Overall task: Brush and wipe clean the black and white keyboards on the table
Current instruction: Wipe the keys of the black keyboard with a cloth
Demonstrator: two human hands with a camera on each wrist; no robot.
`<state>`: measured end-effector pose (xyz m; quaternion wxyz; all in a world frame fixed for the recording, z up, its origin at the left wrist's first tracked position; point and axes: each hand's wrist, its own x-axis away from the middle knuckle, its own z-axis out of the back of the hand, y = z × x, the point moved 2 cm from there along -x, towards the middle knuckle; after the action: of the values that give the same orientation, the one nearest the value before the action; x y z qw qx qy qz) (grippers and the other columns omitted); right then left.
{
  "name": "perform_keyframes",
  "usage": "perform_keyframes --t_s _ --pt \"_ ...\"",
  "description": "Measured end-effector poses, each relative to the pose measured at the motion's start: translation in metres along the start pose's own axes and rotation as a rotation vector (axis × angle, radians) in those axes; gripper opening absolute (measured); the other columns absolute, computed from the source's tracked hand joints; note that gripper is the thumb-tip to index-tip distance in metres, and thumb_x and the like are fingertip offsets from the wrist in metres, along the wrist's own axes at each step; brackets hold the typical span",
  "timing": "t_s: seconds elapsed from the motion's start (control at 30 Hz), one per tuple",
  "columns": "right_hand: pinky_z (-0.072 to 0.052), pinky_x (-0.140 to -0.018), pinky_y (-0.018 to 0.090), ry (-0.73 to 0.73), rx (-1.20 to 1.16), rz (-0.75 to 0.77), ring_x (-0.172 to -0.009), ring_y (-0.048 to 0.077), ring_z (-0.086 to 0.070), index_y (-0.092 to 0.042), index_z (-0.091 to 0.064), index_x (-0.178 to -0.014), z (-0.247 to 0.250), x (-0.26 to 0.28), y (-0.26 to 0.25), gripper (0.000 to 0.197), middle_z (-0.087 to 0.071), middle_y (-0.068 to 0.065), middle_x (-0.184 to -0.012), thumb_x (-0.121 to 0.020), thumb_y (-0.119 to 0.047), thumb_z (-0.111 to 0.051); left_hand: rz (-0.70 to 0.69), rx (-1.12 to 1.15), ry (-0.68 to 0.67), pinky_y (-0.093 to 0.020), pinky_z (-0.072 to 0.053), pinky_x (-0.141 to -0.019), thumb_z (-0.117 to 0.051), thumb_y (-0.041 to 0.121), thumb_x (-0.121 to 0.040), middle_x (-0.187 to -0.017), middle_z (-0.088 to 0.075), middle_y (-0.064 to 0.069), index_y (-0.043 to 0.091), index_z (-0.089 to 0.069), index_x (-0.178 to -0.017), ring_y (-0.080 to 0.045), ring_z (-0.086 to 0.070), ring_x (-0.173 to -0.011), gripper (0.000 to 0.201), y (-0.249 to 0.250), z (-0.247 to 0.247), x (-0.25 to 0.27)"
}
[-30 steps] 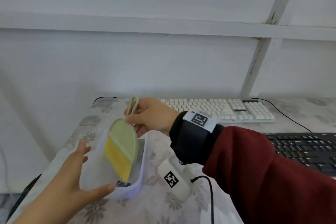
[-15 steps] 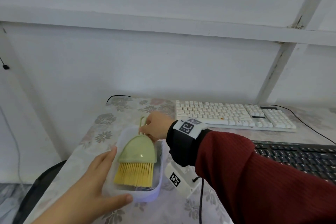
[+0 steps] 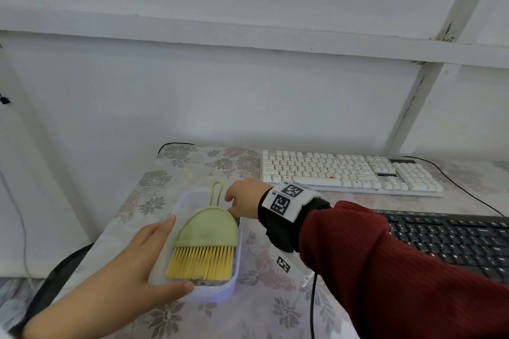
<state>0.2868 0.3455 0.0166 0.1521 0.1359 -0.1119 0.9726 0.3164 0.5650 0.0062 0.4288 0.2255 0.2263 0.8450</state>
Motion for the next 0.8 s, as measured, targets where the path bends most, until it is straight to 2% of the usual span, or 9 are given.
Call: perform_keyframes --t_s 0.1,0.17,0.27,0.33,0.4,0.47,0.6,0.7,0.8 --pt "-0.053 -0.078 0.03 -0.048 0.013 0.031 -0.091 0.029 -0.057 0.003 -0.046 -0.135 0.0 0.001 -0.002 0.047 -0.053 0.02 -0.134 -0.096 -0.023 -0.052 -0.001 -0.04 -0.031 -0.018 -0.033 -0.103 -0.026 0.103 -0.025 -0.143 -0.005 0.032 0.044 0.008 -0.143 0.01 -0.021 -0.129 0.136 0.005 0.002 -0.002" --pt "-0.052 -0.064 0.02 -0.059 0.038 0.035 -0.091 0.03 -0.057 0.002 -0.047 -0.134 -0.005 -0.002 -0.003 0.045 -0.054 0.019 -0.132 -0.096 -0.021 -0.052 0.0 -0.06 -0.031 -0.015 -0.032 -0.099 -0.022 0.104 -0.023 -0.143 -0.006 0.031 0.045 0.009 -0.142 0.009 -0.023 -0.126 0.137 0.005 0.002 -0.003" --pt "-0.048 -0.09 0.036 -0.06 0.02 0.015 -0.112 0.035 -0.057 0.004 -0.052 -0.129 -0.012 -0.005 -0.004 0.041 -0.057 0.021 -0.127 -0.094 -0.017 -0.055 -0.001 -0.063 -0.035 -0.014 -0.033 -0.096 -0.02 0.104 -0.022 -0.141 -0.006 0.031 0.046 0.009 -0.141 0.008 -0.025 -0.124 0.136 0.005 0.002 -0.003" --pt "-0.047 -0.09 0.038 -0.071 -0.009 0.011 -0.111 0.034 -0.056 0.004 -0.053 -0.127 -0.013 -0.004 -0.004 0.039 -0.056 0.02 -0.127 -0.092 -0.014 -0.057 -0.002 -0.053 -0.038 -0.014 -0.034 -0.093 -0.021 0.104 -0.021 -0.139 -0.007 0.033 0.05 0.009 -0.136 0.008 -0.028 -0.122 0.131 0.006 0.002 -0.003" --pt "-0.051 -0.072 0.034 -0.074 -0.06 0.01 -0.093 0.032 -0.06 0.005 -0.053 -0.127 -0.012 -0.002 -0.004 0.039 -0.057 0.021 -0.126 -0.092 -0.01 -0.057 -0.012 -0.041 -0.044 -0.013 -0.034 -0.091 -0.022 0.103 -0.021 -0.137 -0.007 0.036 0.055 0.01 -0.13 0.008 -0.029 -0.121 0.124 0.008 0.003 -0.002" --pt "-0.043 -0.055 0.024 -0.054 -0.133 0.01 -0.069 0.023 -0.053 0.003 -0.052 -0.128 -0.01 0.0 -0.003 0.039 -0.057 0.019 -0.126 -0.092 -0.01 -0.057 -0.015 -0.04 -0.051 -0.013 -0.035 -0.09 -0.021 0.103 -0.019 -0.131 -0.006 0.04 0.057 0.011 -0.127 0.007 -0.029 -0.119 0.121 0.01 0.003 -0.002" --pt "-0.042 -0.077 0.029 0.062 -0.313 0.013 -0.091 0.023 -0.051 -0.008 -0.051 -0.125 0.003 0.007 0.005 0.038 -0.054 0.012 -0.127 -0.091 -0.021 -0.061 -0.025 -0.041 -0.044 -0.011 -0.034 -0.088 -0.02 0.103 -0.019 -0.128 -0.004 0.042 0.058 0.01 -0.125 0.009 -0.028 -0.119 0.119 0.01 0.003 -0.002" --pt "-0.046 -0.076 0.033 0.124 -0.421 -0.007 -0.085 0.022 -0.049 -0.011 -0.05 -0.119 0.012 0.013 0.013 0.034 -0.056 0.013 -0.114 -0.087 -0.013 -0.062 -0.041 -0.04 -0.038 -0.011 -0.033 -0.089 -0.023 0.103 -0.022 -0.132 -0.006 0.039 0.058 0.008 -0.125 0.012 -0.023 -0.123 0.116 0.008 0.003 -0.004" --pt "-0.054 -0.074 0.039 0.159 -0.601 -0.02 -0.074 0.022 -0.056 -0.015 -0.048 -0.112 0.019 0.021 0.021 0.024 -0.058 0.012 -0.098 -0.089 -0.007 -0.052 -0.047 -0.06 -0.057 -0.009 -0.034 -0.088 -0.021 0.103 -0.023 -0.123 0.0 0.049 0.062 0.01 -0.122 0.017 -0.023 -0.119 0.112 0.01 0.003 -0.004"
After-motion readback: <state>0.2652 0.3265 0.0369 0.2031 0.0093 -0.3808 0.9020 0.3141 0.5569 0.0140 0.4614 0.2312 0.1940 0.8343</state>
